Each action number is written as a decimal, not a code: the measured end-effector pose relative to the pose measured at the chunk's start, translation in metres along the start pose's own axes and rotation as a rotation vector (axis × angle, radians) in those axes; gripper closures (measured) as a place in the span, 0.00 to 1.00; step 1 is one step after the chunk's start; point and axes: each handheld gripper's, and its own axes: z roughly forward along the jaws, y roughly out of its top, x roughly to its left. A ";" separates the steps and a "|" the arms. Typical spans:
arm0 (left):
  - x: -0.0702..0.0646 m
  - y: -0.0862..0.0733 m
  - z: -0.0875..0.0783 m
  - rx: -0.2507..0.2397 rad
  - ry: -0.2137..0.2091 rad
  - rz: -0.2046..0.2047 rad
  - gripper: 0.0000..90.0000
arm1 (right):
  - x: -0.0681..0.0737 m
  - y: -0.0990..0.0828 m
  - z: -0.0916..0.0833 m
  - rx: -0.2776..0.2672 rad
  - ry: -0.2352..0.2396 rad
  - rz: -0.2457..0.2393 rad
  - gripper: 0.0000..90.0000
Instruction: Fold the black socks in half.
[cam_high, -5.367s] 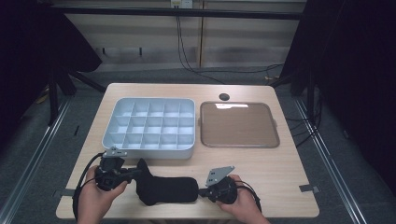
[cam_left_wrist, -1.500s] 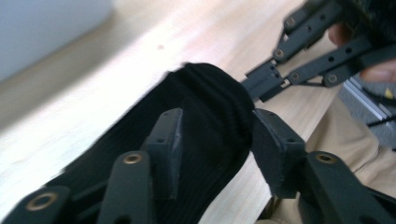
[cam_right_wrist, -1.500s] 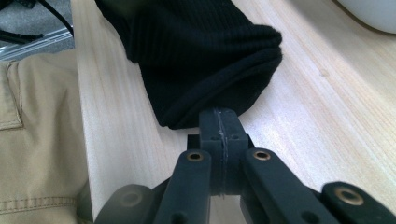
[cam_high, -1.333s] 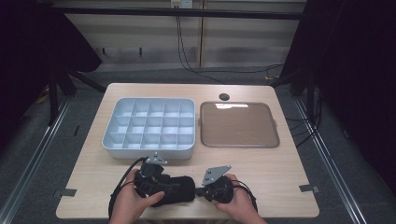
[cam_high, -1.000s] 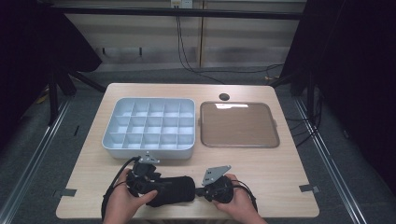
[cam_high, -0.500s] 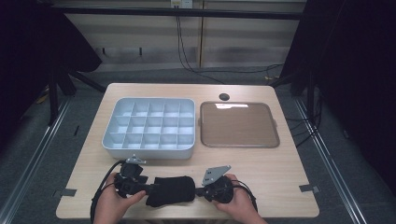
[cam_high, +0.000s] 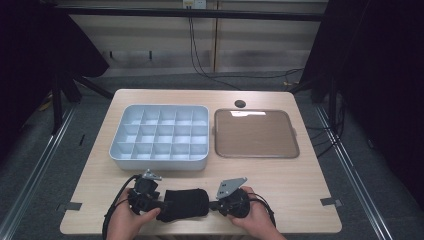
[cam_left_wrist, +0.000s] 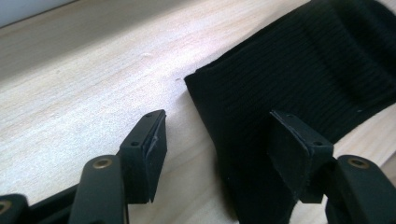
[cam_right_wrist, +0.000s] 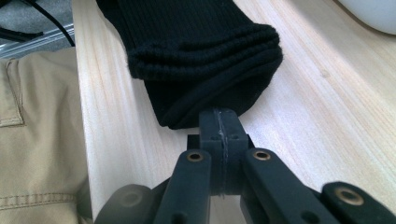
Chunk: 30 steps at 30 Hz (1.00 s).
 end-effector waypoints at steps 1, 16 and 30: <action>0.000 0.000 0.002 0.006 0.010 0.004 0.41 | 0.000 0.000 0.000 0.000 0.000 -0.001 1.00; 0.006 0.013 0.011 0.007 0.072 0.026 0.40 | -0.001 -0.002 -0.002 -0.007 -0.023 0.015 1.00; 0.019 0.018 0.013 -0.034 0.059 0.006 0.36 | -0.002 -0.001 -0.011 -0.056 -0.006 0.047 1.00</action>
